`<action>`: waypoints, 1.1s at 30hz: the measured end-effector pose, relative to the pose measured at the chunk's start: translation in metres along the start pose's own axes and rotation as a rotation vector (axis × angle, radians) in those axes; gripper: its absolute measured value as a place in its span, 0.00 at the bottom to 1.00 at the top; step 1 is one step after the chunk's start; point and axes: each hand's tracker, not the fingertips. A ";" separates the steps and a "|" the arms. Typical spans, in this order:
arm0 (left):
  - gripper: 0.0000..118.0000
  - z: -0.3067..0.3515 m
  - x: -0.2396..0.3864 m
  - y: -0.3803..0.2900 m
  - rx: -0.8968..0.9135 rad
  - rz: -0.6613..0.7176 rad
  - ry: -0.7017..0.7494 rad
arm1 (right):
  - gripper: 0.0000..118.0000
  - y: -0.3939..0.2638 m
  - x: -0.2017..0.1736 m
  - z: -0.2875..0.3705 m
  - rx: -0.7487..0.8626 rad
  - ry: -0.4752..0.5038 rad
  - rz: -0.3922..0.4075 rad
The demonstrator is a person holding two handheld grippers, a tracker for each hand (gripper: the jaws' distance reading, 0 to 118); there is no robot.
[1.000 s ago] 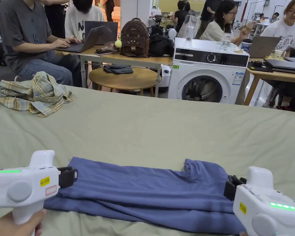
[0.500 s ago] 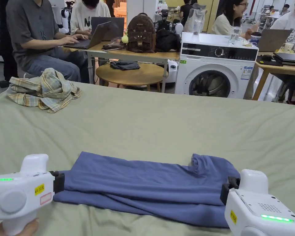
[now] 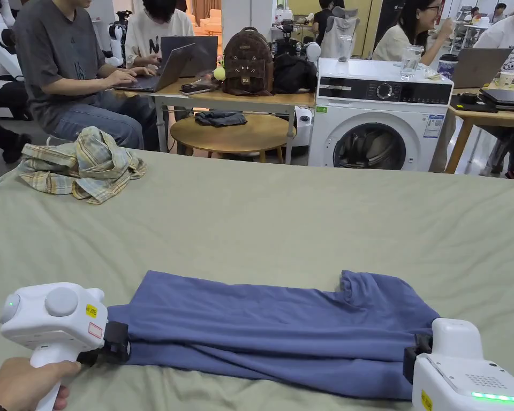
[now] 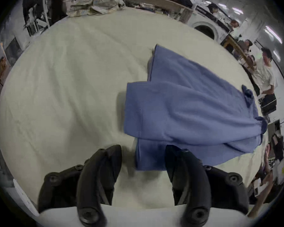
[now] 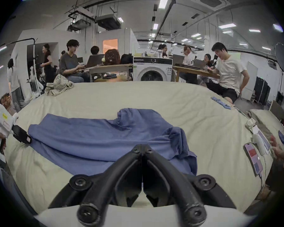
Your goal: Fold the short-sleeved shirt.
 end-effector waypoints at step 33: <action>0.02 0.037 0.003 -0.045 0.218 -0.116 -0.012 | 0.06 -0.009 0.068 -0.049 -0.373 0.048 0.051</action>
